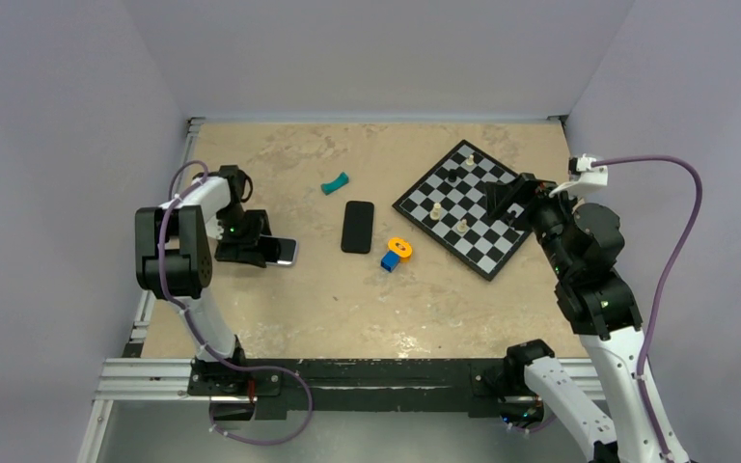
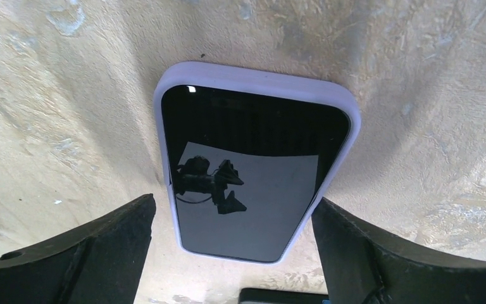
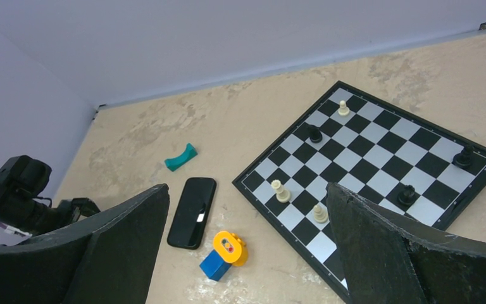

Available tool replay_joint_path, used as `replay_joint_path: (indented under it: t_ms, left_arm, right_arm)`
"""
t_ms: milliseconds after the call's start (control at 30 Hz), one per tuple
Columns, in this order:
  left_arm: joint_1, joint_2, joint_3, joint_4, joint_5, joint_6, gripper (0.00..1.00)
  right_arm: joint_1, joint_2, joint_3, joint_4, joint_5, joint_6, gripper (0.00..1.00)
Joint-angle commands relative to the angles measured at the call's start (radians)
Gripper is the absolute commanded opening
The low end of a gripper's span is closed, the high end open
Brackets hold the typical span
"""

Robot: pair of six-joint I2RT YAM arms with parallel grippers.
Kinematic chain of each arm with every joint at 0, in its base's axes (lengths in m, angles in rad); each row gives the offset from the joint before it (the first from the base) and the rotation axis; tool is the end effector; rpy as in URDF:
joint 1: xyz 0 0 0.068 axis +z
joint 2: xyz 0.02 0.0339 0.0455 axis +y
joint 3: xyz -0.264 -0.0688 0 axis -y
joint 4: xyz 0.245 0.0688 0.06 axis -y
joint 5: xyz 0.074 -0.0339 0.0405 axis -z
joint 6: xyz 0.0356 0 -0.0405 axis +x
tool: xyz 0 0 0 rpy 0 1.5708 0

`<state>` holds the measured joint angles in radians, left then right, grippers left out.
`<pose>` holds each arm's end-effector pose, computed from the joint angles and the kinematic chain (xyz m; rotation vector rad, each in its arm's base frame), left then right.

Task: Take the phone out of the phone case
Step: Pick up the phone at the center of the board.

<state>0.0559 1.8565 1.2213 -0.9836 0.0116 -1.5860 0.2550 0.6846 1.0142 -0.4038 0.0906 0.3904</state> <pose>0.3215 0.0176 0.1603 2.2679 -2.1115 -0.0386 0.1334 0.0314 0.4084 0.1820 1.6513 0.4173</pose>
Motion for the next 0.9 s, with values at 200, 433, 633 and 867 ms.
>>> replay_joint_path:
  t_ms: [200,433,633,867]
  left_arm:
    - [-0.019,-0.095,-0.097,0.085,-0.004,-0.013,0.96]
    - [-0.035,-0.107,-0.104,0.091,-0.036,-0.024,0.88]
    - [-0.037,-0.146,-0.155,0.156,-0.04,-0.014,0.66]
    - [-0.038,-0.21,-0.244,0.304,-0.035,0.043,0.34]
  right_arm:
    - [0.003,-0.027,0.006,0.036,0.022,0.01,0.98]
    - [0.003,-0.041,0.004,0.034,0.019,0.018,0.98]
    - [0.003,-0.054,0.003,0.026,0.022,0.022,0.98]
    - [0.003,-0.046,-0.007,0.021,0.015,0.018,0.98]
